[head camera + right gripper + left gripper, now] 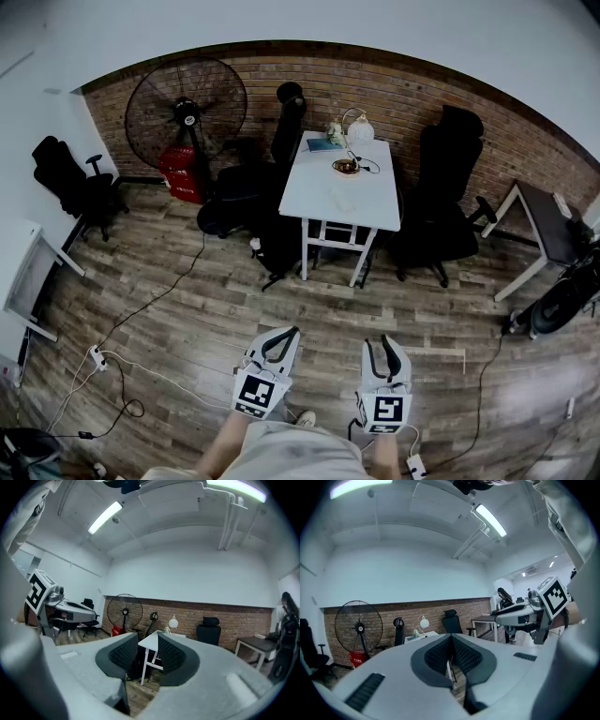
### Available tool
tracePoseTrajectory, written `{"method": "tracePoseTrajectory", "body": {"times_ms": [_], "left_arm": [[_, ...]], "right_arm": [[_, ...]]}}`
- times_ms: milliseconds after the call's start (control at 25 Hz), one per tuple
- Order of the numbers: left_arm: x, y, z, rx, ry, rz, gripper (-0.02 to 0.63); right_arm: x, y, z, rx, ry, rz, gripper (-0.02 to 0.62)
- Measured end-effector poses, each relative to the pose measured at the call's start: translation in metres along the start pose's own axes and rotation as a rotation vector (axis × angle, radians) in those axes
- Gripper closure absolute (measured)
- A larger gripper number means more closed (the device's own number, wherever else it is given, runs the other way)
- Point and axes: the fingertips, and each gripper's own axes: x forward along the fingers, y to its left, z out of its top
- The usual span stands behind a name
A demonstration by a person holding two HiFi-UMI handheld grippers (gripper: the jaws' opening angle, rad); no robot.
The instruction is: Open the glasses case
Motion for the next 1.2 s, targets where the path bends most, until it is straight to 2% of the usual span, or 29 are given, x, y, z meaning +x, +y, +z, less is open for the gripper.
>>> {"method": "tracePoseTrajectory", "body": {"times_ms": [280,720,1200], "left_arm": [[0.006,-0.003,-0.004,0.001,-0.001,0.003,0.601],[0.056,0.015,-0.007,-0.004,-0.003,-0.010,0.600],[0.112,0.074,-0.015,-0.012,0.004,-0.033,0.601]], "right_arm": [[0.003,-0.005,-0.004,0.019,-0.014,0.003,0.457],[0.051,-0.023,-0.003,-0.010,-0.015,0.023,0.457],[0.125,-0.030,-0.004,-0.002,0.017,-0.006,0.457]]}}
